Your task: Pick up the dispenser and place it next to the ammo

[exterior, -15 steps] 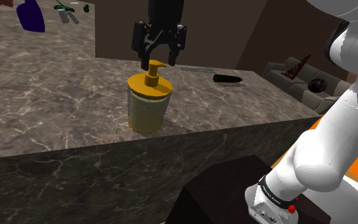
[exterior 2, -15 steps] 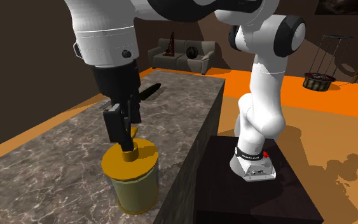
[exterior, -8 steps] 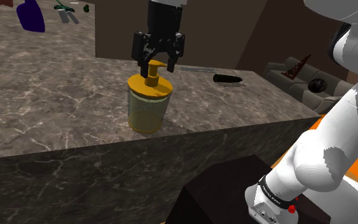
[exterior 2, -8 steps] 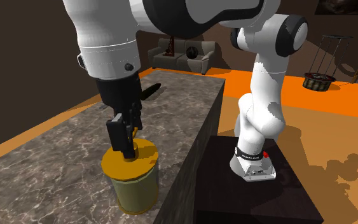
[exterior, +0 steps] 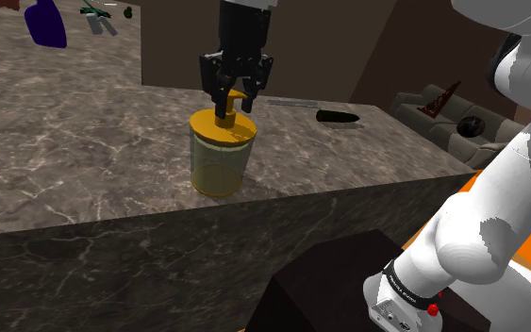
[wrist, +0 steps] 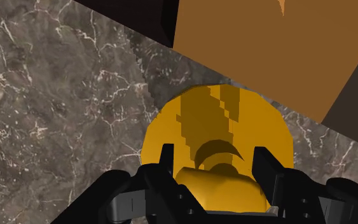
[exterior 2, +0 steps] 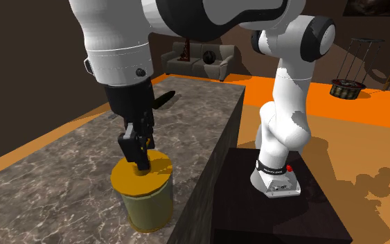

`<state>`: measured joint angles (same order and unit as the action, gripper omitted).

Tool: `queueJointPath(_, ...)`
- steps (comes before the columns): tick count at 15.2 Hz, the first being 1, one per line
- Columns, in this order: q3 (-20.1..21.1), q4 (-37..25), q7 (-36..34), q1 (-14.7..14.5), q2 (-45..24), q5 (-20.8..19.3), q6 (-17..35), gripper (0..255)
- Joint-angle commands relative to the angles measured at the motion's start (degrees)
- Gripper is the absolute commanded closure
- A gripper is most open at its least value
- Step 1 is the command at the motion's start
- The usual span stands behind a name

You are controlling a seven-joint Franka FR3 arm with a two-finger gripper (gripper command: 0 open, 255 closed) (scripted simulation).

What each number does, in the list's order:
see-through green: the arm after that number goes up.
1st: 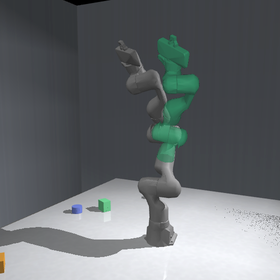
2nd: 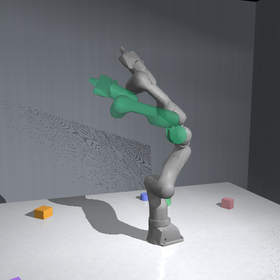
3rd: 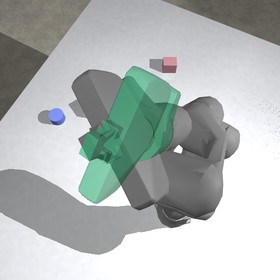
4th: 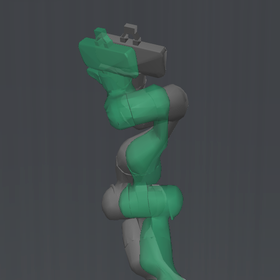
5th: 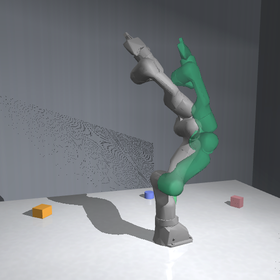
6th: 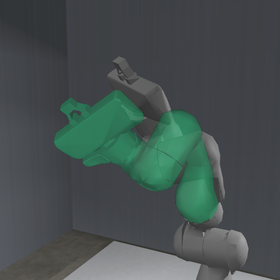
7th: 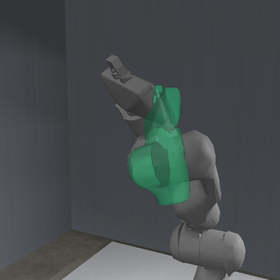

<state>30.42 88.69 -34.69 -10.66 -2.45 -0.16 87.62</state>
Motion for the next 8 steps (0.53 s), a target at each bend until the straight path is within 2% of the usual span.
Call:
queueJointPath(1, 0.0, 0.0, 0.0, 0.0, -0.1, 0.0, 0.0, 255)
queueJointPath(5, 0.0, 0.1, 0.0, 0.0, 0.0, 0.0, 0.0, 255)
queueJointPath(8, 0.1, -3.1, -0.3, -0.2, -0.8, -0.4, -2.5, 255)
